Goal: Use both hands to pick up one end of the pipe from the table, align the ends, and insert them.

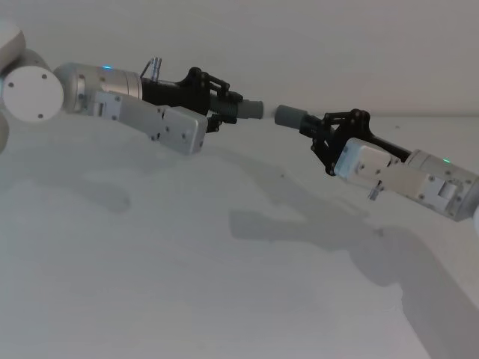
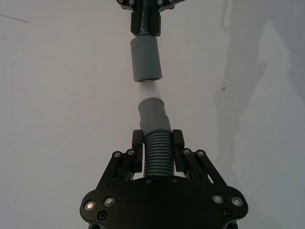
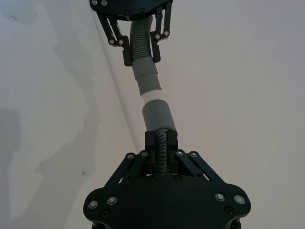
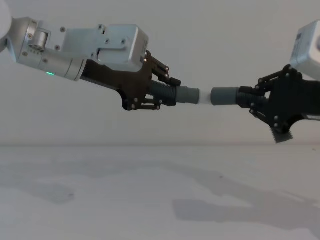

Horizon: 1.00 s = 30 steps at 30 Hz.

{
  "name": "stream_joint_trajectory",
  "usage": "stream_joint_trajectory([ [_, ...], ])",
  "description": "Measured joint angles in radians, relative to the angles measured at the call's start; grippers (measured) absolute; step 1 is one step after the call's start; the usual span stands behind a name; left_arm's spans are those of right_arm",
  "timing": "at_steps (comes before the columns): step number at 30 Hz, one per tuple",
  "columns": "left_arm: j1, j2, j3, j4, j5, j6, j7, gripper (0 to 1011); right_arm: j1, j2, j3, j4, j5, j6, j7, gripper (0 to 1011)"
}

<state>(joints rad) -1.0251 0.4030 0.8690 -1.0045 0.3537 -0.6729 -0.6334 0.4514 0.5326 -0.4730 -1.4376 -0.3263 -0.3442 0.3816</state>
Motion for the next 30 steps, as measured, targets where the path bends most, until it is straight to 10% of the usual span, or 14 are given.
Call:
stream_joint_trajectory([
  [30,0.000,-0.001,0.000,0.000,0.000,-0.001,0.000,343,0.016,-0.010,-0.003,0.017,-0.010,0.002,-0.012,114],
])
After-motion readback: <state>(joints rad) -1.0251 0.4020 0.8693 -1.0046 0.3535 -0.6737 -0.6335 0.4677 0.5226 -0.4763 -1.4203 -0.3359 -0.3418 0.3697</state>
